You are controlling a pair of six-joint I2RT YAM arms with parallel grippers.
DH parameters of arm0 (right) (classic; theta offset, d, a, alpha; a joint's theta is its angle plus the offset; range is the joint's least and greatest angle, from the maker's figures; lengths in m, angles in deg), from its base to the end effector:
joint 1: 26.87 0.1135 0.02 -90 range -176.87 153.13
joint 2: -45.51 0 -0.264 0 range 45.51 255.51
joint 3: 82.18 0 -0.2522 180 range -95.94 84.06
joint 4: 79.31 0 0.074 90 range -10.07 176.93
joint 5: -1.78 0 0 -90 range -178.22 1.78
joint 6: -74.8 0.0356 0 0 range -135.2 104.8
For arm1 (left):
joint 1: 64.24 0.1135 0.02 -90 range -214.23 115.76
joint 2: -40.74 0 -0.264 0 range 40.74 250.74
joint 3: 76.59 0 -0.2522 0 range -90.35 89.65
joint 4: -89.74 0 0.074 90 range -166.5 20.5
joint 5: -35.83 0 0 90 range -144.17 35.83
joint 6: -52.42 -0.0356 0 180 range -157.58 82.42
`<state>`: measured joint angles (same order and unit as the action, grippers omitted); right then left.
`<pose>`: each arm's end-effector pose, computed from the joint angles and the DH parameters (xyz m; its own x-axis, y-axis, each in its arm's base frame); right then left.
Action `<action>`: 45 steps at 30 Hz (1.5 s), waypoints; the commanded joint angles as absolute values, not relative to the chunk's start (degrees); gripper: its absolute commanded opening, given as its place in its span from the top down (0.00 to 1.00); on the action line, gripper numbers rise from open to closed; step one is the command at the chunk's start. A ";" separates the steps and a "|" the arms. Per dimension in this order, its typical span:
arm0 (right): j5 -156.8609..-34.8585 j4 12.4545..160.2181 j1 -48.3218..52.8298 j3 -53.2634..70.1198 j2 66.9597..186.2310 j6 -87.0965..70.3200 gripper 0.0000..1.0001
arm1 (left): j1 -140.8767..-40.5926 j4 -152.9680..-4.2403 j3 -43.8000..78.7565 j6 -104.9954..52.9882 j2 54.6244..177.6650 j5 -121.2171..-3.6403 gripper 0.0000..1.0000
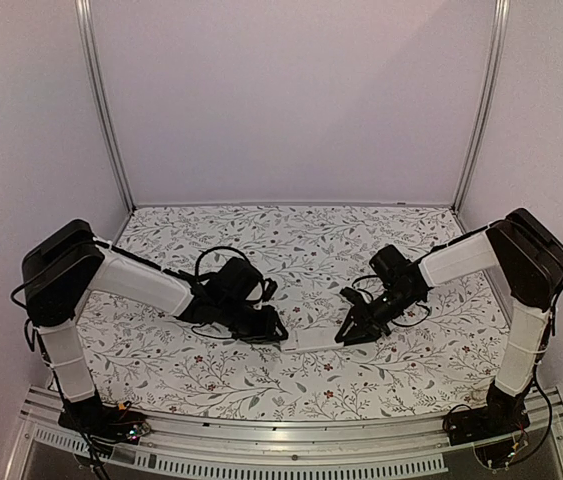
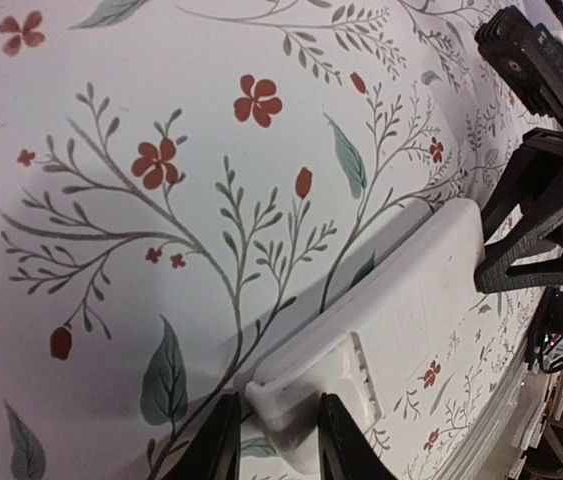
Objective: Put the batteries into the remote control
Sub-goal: Load the battery cover onto the remote control without the battery cover.
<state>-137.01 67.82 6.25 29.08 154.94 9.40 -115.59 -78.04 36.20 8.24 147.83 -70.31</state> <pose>0.2589 0.2009 0.1046 -0.9545 -0.2952 0.0430 -0.1550 0.6141 0.7739 0.2156 -0.2854 0.1188 -0.9580 0.0949 -0.2708 0.2437 0.7671 -0.5934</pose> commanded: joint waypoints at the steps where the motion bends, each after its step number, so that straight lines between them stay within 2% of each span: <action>1: -135.50 66.79 8.10 30.96 154.73 9.02 0.79 | -117.50 -72.95 39.11 9.15 147.36 -71.54 0.71; 6: -135.66 66.94 8.59 30.98 154.50 8.88 0.79 | -117.74 -72.07 38.04 7.03 147.04 -71.59 0.67; 11: -135.64 66.82 8.67 30.80 154.54 8.70 0.79 | -117.72 -70.98 36.70 6.24 148.40 -71.38 0.72; 22: -136.33 66.77 8.89 30.64 154.11 8.71 0.79 | -118.14 -69.59 35.07 6.39 152.12 -72.83 0.76; 29: -136.77 67.03 9.78 30.88 154.15 8.79 0.81 | -119.32 -69.54 34.06 8.28 154.81 -75.24 0.75; 39: -136.43 67.72 9.82 32.26 154.24 9.35 0.83 | -119.28 -67.54 37.87 15.87 152.80 -71.40 0.75; 45: -136.31 67.92 9.78 33.30 153.99 9.32 0.83 | -119.25 -64.00 37.63 15.60 151.23 -69.03 0.70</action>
<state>-138.61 67.03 8.09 31.73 153.89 9.44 -117.01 -75.16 34.75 15.04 148.50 -71.23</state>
